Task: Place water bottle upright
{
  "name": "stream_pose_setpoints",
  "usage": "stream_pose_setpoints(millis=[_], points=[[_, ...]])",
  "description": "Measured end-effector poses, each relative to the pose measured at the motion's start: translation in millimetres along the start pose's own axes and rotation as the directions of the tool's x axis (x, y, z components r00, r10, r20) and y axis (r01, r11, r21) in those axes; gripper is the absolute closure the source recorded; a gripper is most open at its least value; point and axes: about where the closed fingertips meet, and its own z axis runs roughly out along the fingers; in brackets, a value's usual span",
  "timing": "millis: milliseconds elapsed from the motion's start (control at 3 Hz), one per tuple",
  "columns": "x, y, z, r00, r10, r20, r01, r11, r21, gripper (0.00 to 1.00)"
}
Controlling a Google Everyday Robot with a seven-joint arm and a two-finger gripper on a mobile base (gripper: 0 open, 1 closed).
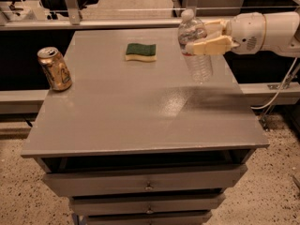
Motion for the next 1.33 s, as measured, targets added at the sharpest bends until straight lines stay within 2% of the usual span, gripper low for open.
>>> stream_pose_setpoints(millis=[333, 1000, 1333], points=[[8.9, 3.3, 1.2, 0.995, 0.020, 0.100, -0.021, 0.9998, 0.002, 1.00], [35.4, 4.8, 3.0, 0.973, 0.061, 0.224, -0.063, 0.9980, 0.000, 1.00], [43.8, 5.4, 1.6, 0.964, 0.054, 0.262, -0.058, 0.9983, 0.006, 1.00]])
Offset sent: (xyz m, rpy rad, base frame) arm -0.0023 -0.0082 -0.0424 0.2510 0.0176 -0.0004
